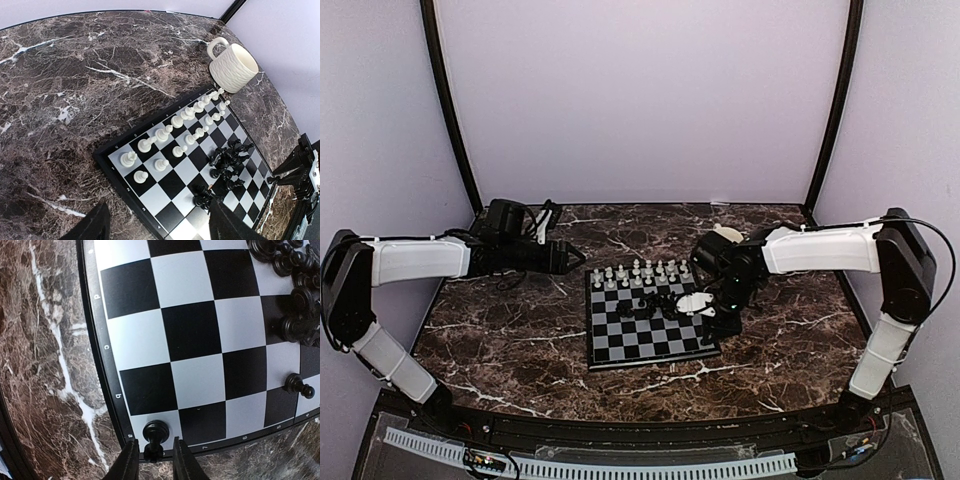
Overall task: Set up the chess pieces on the board
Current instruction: Place the rook at h8.
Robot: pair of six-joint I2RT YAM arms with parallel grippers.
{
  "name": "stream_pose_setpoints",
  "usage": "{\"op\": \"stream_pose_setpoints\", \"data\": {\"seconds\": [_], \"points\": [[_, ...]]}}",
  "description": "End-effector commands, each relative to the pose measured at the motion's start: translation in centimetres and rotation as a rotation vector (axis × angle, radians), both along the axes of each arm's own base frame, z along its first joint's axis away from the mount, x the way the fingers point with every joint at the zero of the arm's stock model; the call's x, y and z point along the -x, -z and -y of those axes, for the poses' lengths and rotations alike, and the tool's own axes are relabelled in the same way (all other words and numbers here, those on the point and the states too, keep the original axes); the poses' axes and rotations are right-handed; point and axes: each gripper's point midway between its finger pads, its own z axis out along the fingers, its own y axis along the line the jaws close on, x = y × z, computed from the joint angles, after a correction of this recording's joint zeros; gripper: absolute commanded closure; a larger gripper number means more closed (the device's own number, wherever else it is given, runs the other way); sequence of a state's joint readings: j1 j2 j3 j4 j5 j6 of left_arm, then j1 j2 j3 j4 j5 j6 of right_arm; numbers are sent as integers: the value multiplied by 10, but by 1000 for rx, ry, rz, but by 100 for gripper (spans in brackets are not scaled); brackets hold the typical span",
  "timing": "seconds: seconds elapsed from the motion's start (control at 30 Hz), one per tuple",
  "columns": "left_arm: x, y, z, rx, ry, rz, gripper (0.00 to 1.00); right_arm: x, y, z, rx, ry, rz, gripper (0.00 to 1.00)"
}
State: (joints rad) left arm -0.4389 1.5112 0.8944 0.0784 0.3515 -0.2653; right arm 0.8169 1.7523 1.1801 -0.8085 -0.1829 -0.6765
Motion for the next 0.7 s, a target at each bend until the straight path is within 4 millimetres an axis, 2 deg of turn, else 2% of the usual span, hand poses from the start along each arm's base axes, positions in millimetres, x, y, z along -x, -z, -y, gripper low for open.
{"op": "stream_pose_setpoints", "data": {"seconds": [0.0,0.1,0.17,0.3,0.37,0.43,0.57,0.67], "points": [[-1,-3,2,-3,19,8,30,-3,-25,-7,-43,-9,43,72],[1,-1,4,-2,40,6,30,-8,-47,-5,-100,25,70,68],[4,-3,5,-11,65,9,30,-17,-59,3,-147,86,72,67],[11,-5,4,-40,85,12,33,-50,-76,40,-253,276,88,67],[18,-8,7,-68,97,16,34,-70,-86,63,-329,390,120,67],[26,-11,16,-104,128,23,37,-82,-94,83,-403,487,135,67],[41,-4,38,-191,186,-9,44,-96,-94,123,-486,653,187,67],[52,6,54,-243,219,-39,51,-101,-100,143,-550,721,234,67]]}}
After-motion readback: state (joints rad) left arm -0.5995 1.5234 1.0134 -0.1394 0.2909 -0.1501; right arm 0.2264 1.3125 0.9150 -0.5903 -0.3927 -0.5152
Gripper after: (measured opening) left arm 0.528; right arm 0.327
